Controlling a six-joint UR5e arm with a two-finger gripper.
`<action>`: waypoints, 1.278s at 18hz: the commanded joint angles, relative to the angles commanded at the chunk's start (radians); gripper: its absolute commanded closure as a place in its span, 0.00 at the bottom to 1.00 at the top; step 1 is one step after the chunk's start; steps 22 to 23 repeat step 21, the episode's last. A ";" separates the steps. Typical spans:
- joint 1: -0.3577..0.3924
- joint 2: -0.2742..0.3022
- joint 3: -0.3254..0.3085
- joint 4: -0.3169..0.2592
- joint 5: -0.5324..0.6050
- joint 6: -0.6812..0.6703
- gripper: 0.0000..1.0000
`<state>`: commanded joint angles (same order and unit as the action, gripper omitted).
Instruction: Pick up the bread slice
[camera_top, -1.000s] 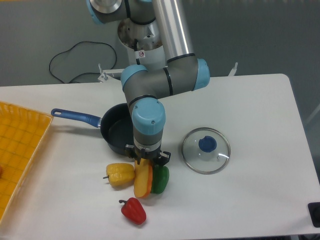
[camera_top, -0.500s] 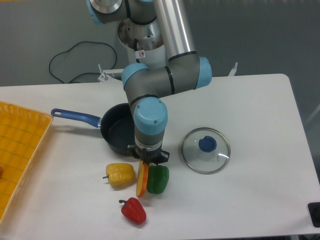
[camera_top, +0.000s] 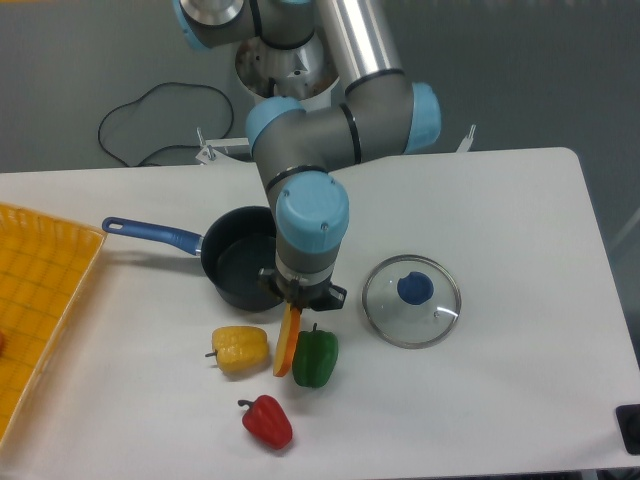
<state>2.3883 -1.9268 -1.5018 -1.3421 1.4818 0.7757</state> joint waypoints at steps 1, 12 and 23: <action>0.008 0.011 0.005 -0.008 0.008 0.055 1.00; 0.071 0.065 0.064 -0.186 0.101 0.376 1.00; 0.089 0.074 0.044 -0.186 0.101 0.378 1.00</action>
